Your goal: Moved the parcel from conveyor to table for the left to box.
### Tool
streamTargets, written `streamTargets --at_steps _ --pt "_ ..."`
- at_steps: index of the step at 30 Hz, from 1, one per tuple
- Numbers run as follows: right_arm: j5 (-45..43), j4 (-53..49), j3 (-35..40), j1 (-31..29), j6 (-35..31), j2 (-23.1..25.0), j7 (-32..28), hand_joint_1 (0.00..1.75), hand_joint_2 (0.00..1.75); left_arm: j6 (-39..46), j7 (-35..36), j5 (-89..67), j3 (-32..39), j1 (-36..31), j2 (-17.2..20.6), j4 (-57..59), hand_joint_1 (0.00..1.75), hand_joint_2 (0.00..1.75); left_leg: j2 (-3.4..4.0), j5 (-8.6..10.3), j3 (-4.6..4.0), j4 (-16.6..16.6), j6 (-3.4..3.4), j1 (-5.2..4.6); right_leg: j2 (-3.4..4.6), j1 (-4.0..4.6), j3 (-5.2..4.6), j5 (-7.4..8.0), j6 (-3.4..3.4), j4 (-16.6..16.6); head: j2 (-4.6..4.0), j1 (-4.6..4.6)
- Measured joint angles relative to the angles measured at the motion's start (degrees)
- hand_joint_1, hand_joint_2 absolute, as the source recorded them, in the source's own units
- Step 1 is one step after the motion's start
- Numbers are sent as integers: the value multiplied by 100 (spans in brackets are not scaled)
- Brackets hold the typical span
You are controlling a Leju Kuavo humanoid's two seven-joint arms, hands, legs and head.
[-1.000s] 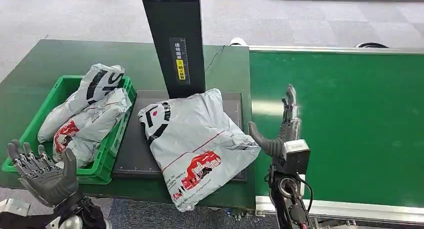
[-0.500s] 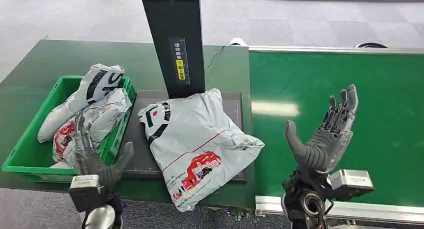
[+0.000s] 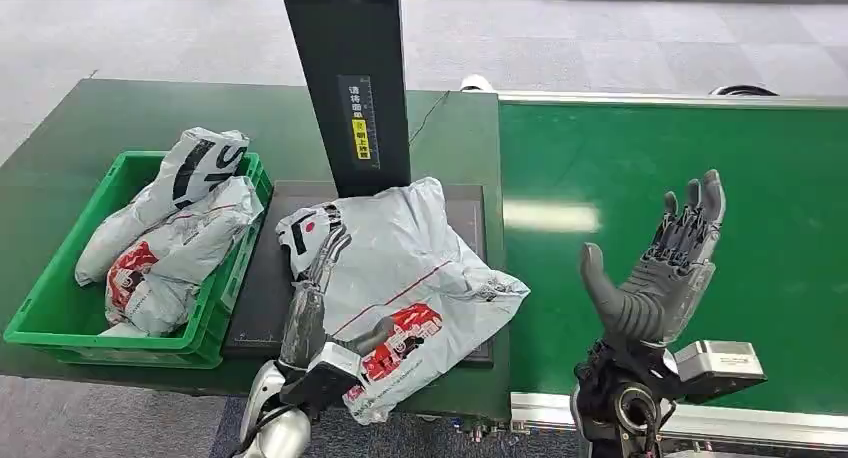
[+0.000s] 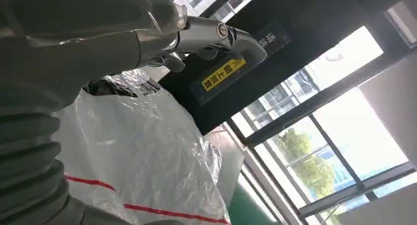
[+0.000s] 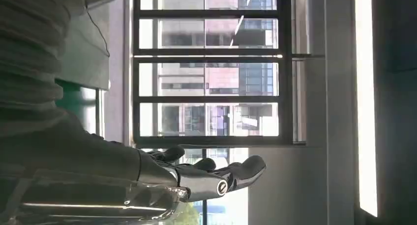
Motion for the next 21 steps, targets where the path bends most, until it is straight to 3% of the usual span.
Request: streamTargets --at_steps 21 --pt "-127 820 -114 -374 535 90 0 0 175 -105 868 -949 -354 -891 507 1550 0 175 -2 1 0 0 0 0 0 1 1 1 0 1 -2 0"
